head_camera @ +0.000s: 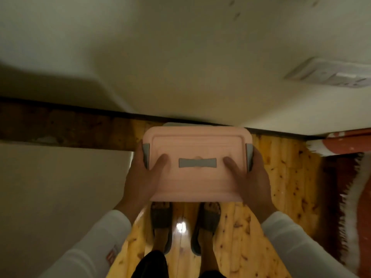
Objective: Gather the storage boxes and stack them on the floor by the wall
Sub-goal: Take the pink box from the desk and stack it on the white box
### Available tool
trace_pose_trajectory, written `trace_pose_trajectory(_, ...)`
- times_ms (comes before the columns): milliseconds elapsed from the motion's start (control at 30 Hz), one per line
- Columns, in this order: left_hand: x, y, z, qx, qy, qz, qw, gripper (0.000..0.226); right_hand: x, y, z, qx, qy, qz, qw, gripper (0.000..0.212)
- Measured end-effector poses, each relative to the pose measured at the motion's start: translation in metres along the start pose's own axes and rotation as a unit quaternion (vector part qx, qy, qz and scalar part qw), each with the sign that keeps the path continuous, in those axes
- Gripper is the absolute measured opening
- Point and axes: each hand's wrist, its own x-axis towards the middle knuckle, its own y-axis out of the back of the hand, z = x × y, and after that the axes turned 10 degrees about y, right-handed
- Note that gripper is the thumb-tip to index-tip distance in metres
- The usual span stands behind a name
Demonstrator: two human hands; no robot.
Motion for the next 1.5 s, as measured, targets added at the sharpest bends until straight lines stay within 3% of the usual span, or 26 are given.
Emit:
trace_pose_trajectory(233, 0.069, -0.027, -0.011, -0.008, -0.005, -0.006, 1.0, 0.07, 0.05, -0.04, 0.045, -0.004, 0.012, -0.011, 1.0, 0.06)
trace_pose_trajectory(567, 0.133, -0.042, -0.008, -0.014, 0.009, -0.02, 1.0, 0.067, 0.094, -0.074, 0.08, -0.025, 0.014, -0.014, 1.0, 0.069)
trace_pose_trajectory(1500, 0.166, -0.059, -0.018, -0.017, 0.026, -0.035, 0.999, 0.073, 0.122, -0.088, 0.096, -0.005, -0.036, -0.055, 0.998, 0.071)
